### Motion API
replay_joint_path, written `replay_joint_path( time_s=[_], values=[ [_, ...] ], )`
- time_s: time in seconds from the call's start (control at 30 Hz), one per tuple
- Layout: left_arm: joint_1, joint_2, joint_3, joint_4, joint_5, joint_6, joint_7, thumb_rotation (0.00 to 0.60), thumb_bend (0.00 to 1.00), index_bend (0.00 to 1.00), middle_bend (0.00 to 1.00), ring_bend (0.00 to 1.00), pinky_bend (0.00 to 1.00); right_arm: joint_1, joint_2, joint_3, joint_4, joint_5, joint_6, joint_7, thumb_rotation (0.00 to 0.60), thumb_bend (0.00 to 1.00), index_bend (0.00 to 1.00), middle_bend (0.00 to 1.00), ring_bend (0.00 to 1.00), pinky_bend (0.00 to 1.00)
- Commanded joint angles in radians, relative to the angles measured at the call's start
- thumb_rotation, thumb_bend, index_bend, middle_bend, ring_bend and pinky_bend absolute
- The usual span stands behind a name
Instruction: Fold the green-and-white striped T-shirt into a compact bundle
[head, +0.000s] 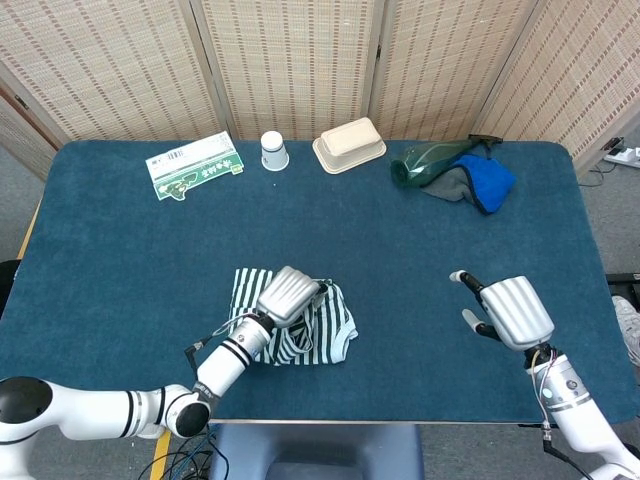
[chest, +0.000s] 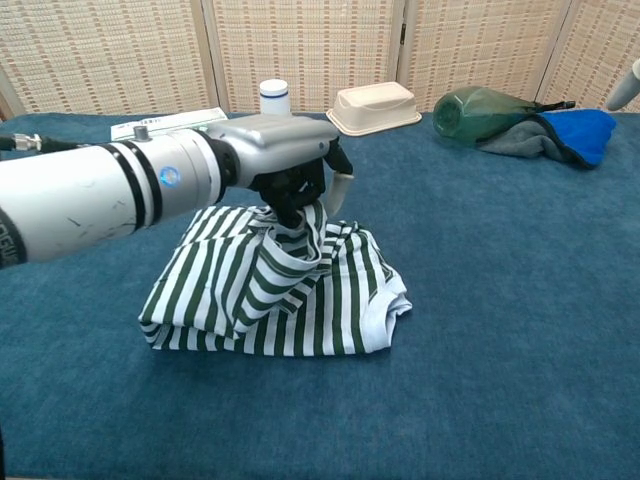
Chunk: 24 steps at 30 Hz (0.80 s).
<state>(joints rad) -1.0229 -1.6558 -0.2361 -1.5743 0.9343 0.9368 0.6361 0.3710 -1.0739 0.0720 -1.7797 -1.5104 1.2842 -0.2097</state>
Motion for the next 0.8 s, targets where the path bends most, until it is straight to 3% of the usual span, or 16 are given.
replay_joint_path(
  time_s=[0.03,0.8],
  values=[
    [-0.025,-0.033,-0.012,0.033,-0.035,0.011,0.023,0.6,0.68,0.62,0.86,0.78,0.94,-0.002,0.002,0.001,0.001,0.0,0.001,0.003,0.6,0.31,0.27,0.93,1.0,1.0],
    [-0.101,-0.195,0.005,0.199,-0.099,-0.006,0.064,0.6,0.67,0.58,0.84,0.76,0.94,-0.019,0.008,0.005,0.018,0.012,-0.005,0.02,0.6,0.31,0.27,0.93,1.0,1.0]
  ],
)
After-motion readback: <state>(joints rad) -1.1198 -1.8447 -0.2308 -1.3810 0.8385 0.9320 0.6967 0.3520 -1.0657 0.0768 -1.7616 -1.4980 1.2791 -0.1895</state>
